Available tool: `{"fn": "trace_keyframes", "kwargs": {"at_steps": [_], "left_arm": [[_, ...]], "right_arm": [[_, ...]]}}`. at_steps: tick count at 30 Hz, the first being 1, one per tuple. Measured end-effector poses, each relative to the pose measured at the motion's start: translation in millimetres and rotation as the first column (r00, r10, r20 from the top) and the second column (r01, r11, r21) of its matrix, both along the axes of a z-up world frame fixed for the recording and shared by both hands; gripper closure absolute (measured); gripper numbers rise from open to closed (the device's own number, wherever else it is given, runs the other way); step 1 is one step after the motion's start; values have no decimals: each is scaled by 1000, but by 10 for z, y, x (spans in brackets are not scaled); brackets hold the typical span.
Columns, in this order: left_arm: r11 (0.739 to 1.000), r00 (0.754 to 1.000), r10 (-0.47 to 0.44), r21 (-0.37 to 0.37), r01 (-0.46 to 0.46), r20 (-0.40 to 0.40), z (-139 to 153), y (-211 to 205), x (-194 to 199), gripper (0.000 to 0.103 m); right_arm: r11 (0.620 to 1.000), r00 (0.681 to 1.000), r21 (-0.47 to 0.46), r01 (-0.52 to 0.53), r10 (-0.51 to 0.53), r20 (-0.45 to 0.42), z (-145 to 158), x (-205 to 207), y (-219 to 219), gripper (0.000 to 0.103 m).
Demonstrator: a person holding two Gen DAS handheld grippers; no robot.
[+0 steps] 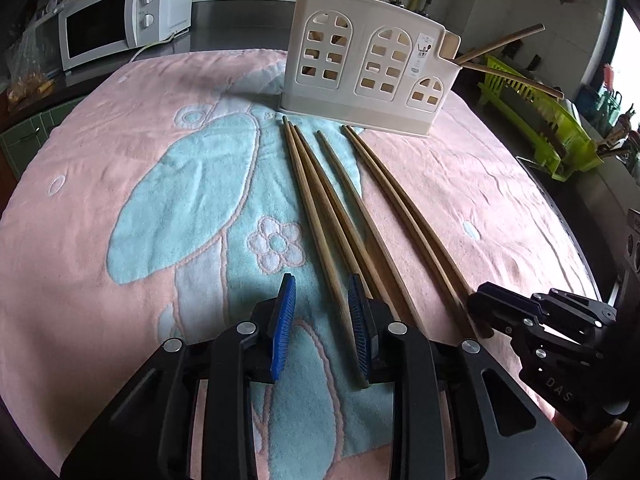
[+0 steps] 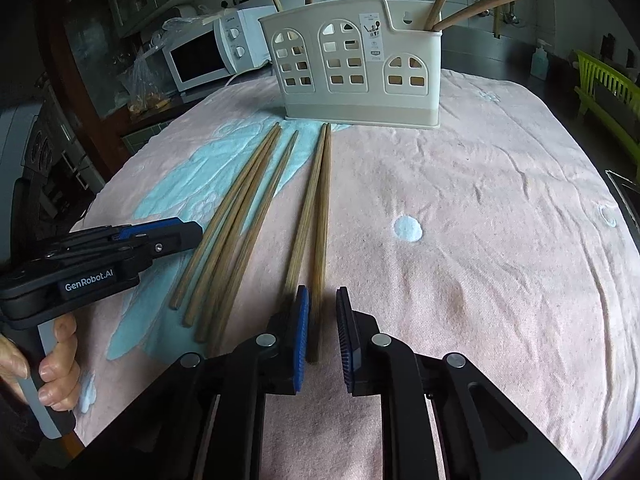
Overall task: Organize utensils
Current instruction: 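Move both tools back to the chopsticks on the towel and close on one each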
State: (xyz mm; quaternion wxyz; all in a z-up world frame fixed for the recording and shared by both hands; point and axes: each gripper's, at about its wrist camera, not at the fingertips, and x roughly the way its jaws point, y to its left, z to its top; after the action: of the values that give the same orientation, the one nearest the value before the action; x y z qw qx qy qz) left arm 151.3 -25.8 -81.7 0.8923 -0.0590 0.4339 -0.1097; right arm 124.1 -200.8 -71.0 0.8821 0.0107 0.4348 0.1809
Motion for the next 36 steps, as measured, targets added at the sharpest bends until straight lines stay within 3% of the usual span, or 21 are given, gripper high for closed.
{"fn": "trace_keyframes", "kwargs": {"at_steps": [13, 18, 22, 28, 30, 36], "left_arm": [[995, 999, 45, 89, -44, -5, -50, -12, 145, 90], [997, 999, 39, 69, -38, -14, -48, -1, 155, 90], [997, 999, 39, 62, -37, -25, -54, 0, 179, 88], [997, 1000, 10, 73, -8, -29, -52, 0, 200, 91], [998, 999, 11, 56, -10, -32, -44, 36, 208, 96], [1000, 1000, 4, 16, -4, 24, 138, 143, 140, 96]], "right_arm": [[1000, 1000, -13, -11, 11, -8, -16, 45, 51, 88], [999, 1000, -39, -13, 13, 0, -26, 76, 93, 88], [996, 1000, -90, -4, 5, 15, -31, 75, 137, 95], [997, 1000, -83, 7, -5, 21, -4, 56, 110, 96], [997, 999, -77, 10, -8, 35, 53, 18, 87, 96], [998, 995, -65, 18, -12, 102, 336, -101, 26, 96]]}}
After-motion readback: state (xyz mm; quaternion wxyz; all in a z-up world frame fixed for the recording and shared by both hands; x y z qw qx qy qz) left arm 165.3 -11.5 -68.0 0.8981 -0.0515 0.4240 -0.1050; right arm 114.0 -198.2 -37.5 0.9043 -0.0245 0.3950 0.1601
